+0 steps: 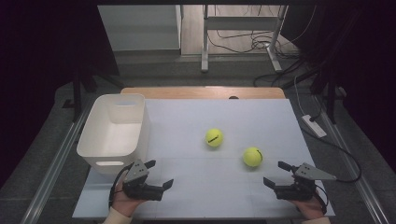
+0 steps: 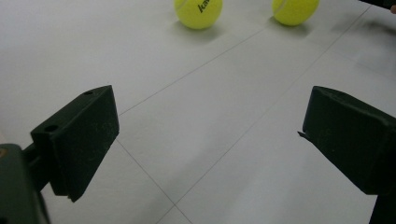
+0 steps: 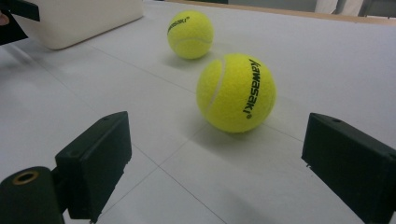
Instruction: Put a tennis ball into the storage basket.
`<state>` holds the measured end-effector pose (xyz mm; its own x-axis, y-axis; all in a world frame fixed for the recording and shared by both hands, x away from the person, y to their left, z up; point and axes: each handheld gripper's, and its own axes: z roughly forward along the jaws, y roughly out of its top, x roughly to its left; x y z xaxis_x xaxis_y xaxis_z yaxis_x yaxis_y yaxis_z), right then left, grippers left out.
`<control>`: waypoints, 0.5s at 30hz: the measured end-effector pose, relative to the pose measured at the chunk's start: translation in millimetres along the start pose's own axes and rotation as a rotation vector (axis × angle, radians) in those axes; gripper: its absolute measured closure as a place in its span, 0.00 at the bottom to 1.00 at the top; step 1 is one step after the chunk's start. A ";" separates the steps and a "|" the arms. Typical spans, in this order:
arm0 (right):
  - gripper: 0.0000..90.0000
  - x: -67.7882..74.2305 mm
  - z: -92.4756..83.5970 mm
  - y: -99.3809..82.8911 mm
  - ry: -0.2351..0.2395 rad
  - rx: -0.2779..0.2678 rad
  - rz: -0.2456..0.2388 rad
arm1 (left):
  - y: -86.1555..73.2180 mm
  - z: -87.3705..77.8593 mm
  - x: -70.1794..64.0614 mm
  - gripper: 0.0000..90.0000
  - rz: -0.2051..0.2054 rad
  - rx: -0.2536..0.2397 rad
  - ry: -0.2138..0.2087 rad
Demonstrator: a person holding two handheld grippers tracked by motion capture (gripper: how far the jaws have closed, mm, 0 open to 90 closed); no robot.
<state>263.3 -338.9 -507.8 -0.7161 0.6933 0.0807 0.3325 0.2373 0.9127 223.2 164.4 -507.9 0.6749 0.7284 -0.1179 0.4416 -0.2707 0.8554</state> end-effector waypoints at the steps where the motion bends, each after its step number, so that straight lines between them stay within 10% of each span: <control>1: 0.09 0.0 0.0 0.0 0.000 0.000 0.000 | 0.4 0.3 -0.5 0.05 0.001 0.002 0.000; 15: 0.10 1.9 1.1 0.5 -0.006 0.003 -0.008 | 13.7 8.8 -3.0 0.05 0.022 0.020 0.018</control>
<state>262.7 -336.7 -507.6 -0.7154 0.6951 0.0709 0.3286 0.2452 0.9121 232.5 153.0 -500.3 0.6739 0.7333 -0.0899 0.4387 -0.2993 0.8473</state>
